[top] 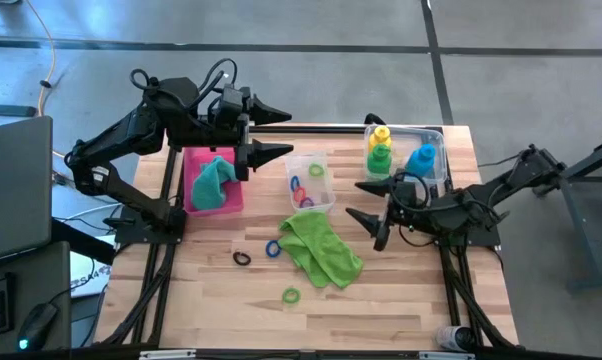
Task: Pick & Place Sports Items
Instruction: Put the green microfiber towel into the red bin
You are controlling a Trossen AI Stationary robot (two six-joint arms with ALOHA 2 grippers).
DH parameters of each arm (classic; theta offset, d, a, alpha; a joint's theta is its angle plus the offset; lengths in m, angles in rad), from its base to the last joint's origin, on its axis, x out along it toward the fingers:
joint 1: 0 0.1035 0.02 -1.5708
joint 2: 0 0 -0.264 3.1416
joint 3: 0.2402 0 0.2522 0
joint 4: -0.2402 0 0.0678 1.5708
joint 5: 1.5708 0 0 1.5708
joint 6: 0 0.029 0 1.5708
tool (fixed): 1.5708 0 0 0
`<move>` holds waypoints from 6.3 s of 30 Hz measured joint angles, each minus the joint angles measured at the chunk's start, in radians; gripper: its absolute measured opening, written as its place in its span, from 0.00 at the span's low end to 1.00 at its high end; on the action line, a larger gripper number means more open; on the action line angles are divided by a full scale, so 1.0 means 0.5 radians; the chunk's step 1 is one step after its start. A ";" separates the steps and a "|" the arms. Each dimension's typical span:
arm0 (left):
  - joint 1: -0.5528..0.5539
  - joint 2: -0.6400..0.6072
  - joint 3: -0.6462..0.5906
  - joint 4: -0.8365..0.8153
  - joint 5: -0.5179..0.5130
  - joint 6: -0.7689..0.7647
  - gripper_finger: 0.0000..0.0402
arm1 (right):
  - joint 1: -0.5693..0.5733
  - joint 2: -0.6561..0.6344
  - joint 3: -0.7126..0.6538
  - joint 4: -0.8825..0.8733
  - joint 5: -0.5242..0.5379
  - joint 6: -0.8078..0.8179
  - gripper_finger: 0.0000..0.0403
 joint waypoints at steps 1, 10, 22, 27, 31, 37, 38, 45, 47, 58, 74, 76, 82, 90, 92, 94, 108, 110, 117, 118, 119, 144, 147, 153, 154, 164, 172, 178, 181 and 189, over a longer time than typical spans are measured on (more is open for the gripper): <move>0.000 0.000 0.000 0.000 0.001 0.000 0.88 | 0.017 0.000 0.001 0.001 0.042 0.028 0.78; 0.000 0.000 0.000 -0.001 0.006 -0.143 0.88 | 0.148 -0.001 0.001 -0.003 0.364 0.032 0.78; -0.034 0.015 0.003 -0.050 0.229 -0.104 0.88 | 0.158 -0.001 0.000 -0.059 0.374 0.031 0.76; -0.154 0.062 0.003 -0.311 0.113 -0.009 0.88 | 0.158 -0.002 0.000 -0.059 0.374 0.041 0.74; -0.286 0.129 0.002 -0.572 -0.127 0.030 0.88 | 0.160 -0.002 0.000 -0.059 0.372 0.045 0.73; -0.448 0.231 0.002 -0.793 -0.184 0.014 0.88 | 0.244 -0.068 0.000 -0.159 0.227 0.001 0.73; -0.469 0.245 0.002 -0.803 -0.184 0.000 0.88 | 0.257 -0.078 0.000 -0.206 0.170 0.012 0.73; -0.590 0.364 0.002 -0.825 -0.238 -0.043 0.88 | 0.306 -0.143 0.000 -0.590 -0.182 0.325 0.73; -0.621 0.413 0.002 -0.825 -0.291 -0.071 0.88 | 0.317 -0.150 0.000 -0.721 -0.280 0.403 0.73; -0.658 0.756 -0.001 -0.816 -0.324 -0.282 0.88 | 0.313 -0.265 0.000 -1.339 -0.934 0.721 0.73; -0.565 1.180 -0.001 -0.713 -0.210 -0.477 0.88 | 0.313 -0.508 0.000 -1.835 -1.010 0.842 0.73; -0.530 1.211 -0.001 -0.719 -0.198 -0.521 0.88 | 0.313 -0.525 0.000 -1.844 -1.025 0.842 0.73; -0.441 1.293 -0.001 -0.721 -0.153 -0.669 0.88 | 0.313 -0.538 0.000 -1.922 -1.059 0.911 0.73; -0.406 1.374 0.002 -0.705 -0.085 -0.881 0.88 | 0.315 -0.537 0.000 -1.988 -1.105 0.946 0.73; -0.414 1.383 0.000 -0.735 -0.080 -0.931 0.88 | 0.314 -0.537 0.000 -1.991 -1.104 0.945 0.73; -0.419 1.408 0.002 -0.708 -0.079 -1.000 0.88 | 0.315 -0.538 0.000 -1.994 -1.101 0.943 0.73; -0.413 1.518 0.000 -0.815 -0.113 -1.368 0.88 | 0.315 -0.549 0.000 -2.007 -1.023 0.884 0.73; -0.413 1.538 -0.001 -0.874 -0.113 -1.399 0.88 | 0.315 -0.549 0.000 -2.005 -1.009 0.879 0.73; -0.413 1.632 0.005 -0.928 -0.113 -1.439 0.88 | 0.315 -0.549 0.000 -2.002 -0.965 0.877 0.73; -0.413 1.638 -0.002 -0.961 -0.112 -1.435 0.88 | 0.314 -0.549 0.000 -2.002 -0.957 0.877 0.73; -0.413 1.654 -0.004 -0.982 -0.112 -1.434 0.88 | 0.315 -0.549 0.000 -2.002 -0.951 0.877 0.73; -0.404 1.774 0.004 -0.856 -0.128 -1.390 0.31 | 0.314 -0.549 0.000 -2.003 -0.866 0.832 0.73; -0.404 1.815 -0.002 -0.852 -0.095 -1.391 0.24 | 0.315 -0.549 0.000 -2.004 -0.866 0.832 0.73; -0.404 1.835 0.000 -0.867 0.082 -1.380 0.08 | 0.314 -0.549 0.000 -2.004 -0.866 0.824 0.73; -0.404 1.830 -0.001 -0.873 0.119 -1.380 0.04 | 0.315 -0.549 0.000 -2.004 -0.867 0.824 0.73; -0.423 1.564 0.003 -0.889 0.144 -1.427 0.01 | 0.315 -0.549 0.000 -2.004 -0.867 0.818 0.73; -0.420 1.231 0.003 -0.890 -0.082 -1.440 0.00 | 0.314 -0.549 0.000 -2.005 -0.867 0.817 0.73; -0.425 0.955 0.004 -0.889 -0.199 -1.454 0.00 | 0.314 -0.549 0.000 -2.004 -0.830 0.816 0.73; -0.434 0.824 0.004 -0.874 -0.237 -1.445 0.00 | 0.315 -0.549 0.000 -2.004 -0.805 0.816 0.73; -0.447 0.519 0.004 -0.924 -0.238 -1.418 0.00 | 0.314 -0.549 0.000 -2.004 -0.757 0.815 0.73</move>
